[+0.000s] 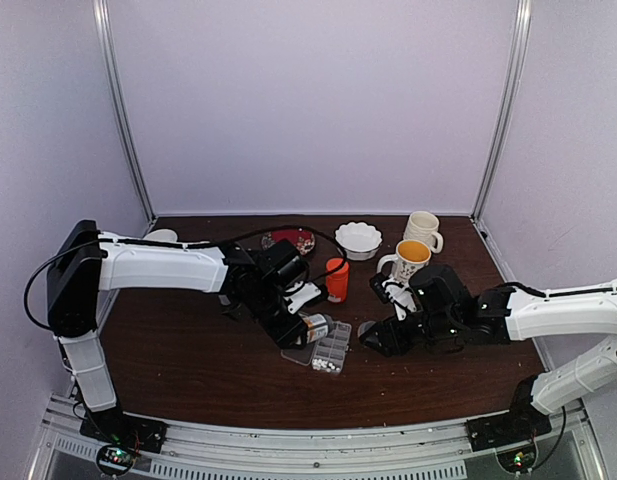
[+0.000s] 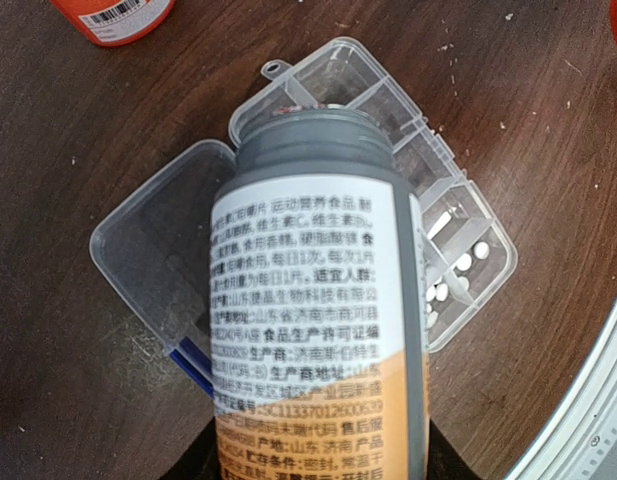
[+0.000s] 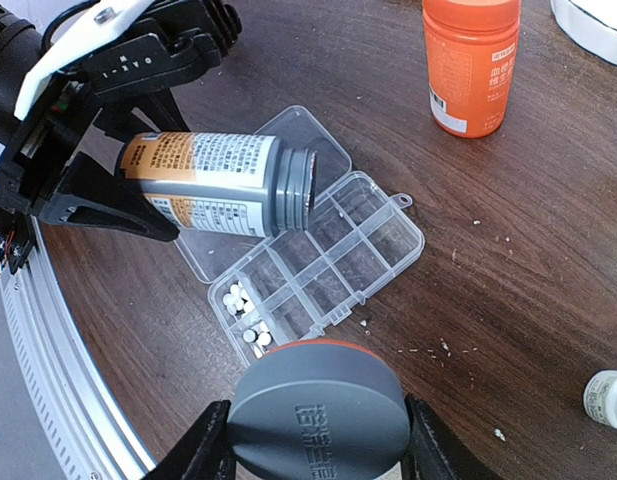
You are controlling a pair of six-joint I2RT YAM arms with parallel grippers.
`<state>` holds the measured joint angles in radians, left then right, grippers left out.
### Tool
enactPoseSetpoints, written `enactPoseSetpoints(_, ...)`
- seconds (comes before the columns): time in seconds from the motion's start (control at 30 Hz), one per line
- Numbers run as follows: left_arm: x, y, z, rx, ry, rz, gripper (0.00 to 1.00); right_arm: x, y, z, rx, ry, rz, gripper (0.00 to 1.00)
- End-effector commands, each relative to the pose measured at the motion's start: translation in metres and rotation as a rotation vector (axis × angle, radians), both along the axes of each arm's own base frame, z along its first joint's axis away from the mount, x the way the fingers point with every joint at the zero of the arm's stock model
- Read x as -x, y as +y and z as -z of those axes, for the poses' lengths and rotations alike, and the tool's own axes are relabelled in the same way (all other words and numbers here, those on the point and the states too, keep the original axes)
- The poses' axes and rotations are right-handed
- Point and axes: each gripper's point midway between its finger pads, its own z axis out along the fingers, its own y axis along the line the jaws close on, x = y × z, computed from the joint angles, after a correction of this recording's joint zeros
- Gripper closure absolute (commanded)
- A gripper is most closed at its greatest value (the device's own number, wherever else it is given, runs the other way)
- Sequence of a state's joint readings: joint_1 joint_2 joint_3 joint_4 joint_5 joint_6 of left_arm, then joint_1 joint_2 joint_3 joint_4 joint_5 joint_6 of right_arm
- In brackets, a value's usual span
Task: Sort the pills into containers
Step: Pour the pill into the compartment of the pill container.
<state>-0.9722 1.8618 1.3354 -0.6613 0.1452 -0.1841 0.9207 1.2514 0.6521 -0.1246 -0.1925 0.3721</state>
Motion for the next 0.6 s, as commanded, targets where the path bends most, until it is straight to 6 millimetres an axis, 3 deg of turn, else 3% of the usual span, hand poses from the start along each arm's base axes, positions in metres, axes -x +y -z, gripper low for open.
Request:
enactPoseSetpoints(0.0,0.001,-0.016,-0.013,0.074,-0.018,0.001,0.94,-0.005,0.003,-0.011,-0.012,-0.021,0.011,1.0)
enactPoseSetpoints(0.1,0.005,-0.013,0.001,0.037,0.024,-0.005,0.95,-0.005,0.003,-0.012,-0.014,-0.023,0.011,1.0)
enactPoseSetpoints(0.2,0.001,-0.019,-0.022,0.086,-0.036,-0.005,0.95,-0.004,0.003,-0.012,-0.014,-0.022,0.009,1.0)
enactPoseSetpoints(0.33,0.004,-0.009,-0.011,0.041,-0.023,-0.009,0.95,-0.004,0.002,-0.012,-0.01,-0.023,0.011,1.0)
enactPoseSetpoints(0.4,0.0,-0.01,-0.023,0.043,-0.046,-0.01,0.95,-0.004,0.002,-0.012,-0.011,-0.023,0.011,1.0)
enactPoseSetpoints(0.5,0.0,-0.01,-0.008,0.048,-0.045,-0.011,0.93,-0.004,0.002,-0.012,-0.014,-0.021,0.014,1.0)
enactPoseSetpoints(0.57,-0.002,-0.004,-0.003,-0.036,-0.027,-0.016,0.94,-0.004,0.002,-0.011,-0.016,-0.018,0.015,1.0)
